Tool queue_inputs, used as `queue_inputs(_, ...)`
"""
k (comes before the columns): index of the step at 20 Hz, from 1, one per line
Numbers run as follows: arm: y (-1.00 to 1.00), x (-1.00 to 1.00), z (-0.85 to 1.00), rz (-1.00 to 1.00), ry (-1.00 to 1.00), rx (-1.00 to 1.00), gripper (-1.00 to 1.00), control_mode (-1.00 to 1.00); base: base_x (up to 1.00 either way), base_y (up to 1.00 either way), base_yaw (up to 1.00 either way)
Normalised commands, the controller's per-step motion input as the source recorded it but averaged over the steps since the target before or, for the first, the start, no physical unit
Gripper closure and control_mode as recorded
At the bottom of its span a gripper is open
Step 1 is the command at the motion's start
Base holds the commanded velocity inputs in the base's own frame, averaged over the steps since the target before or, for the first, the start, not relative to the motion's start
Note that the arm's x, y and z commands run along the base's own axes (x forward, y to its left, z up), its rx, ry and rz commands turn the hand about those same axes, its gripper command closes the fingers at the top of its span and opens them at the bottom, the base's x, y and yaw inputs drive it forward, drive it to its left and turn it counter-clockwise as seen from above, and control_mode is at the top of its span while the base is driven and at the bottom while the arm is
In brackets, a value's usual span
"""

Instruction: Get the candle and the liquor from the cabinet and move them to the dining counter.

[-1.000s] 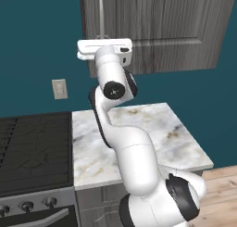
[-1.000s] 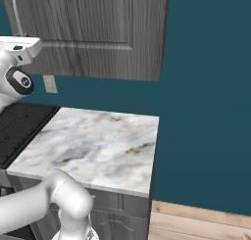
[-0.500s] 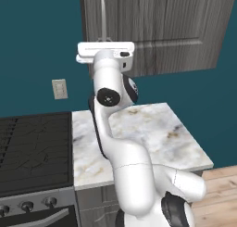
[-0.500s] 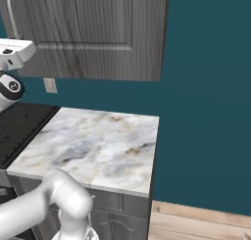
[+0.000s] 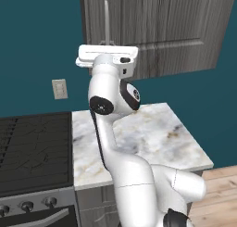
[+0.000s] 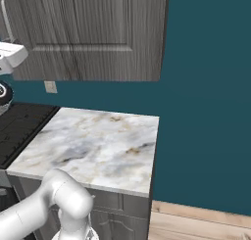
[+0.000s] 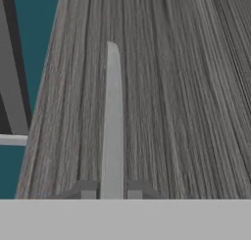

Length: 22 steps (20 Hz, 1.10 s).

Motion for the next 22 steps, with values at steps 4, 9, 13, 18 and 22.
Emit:
queue_inputs(4, -0.38, -0.3, 0.0, -0.09, 0.0, 0.0, 1.0, -1.0, 0.0, 0.0, 0.0)
queue_inputs(9, -0.52, -0.37, 0.0, -0.05, 0.0, 0.0, 1.0, -1.0, 0.0, 0.0, 0.0)
queue_inputs(13, -0.53, -0.41, 0.0, -0.04, 0.0, 0.0, 1.0, -1.0, 0.0, 0.0, 0.0)
queue_inputs(18, -0.57, -0.47, 0.0, -0.02, 0.0, 0.0, 1.0, -1.0, 0.0, 0.0, 0.0)
queue_inputs(22, -0.58, -0.5, 0.0, 0.0, 0.0, 0.0, 1.0, -1.0, 0.0, 0.0, 0.0)
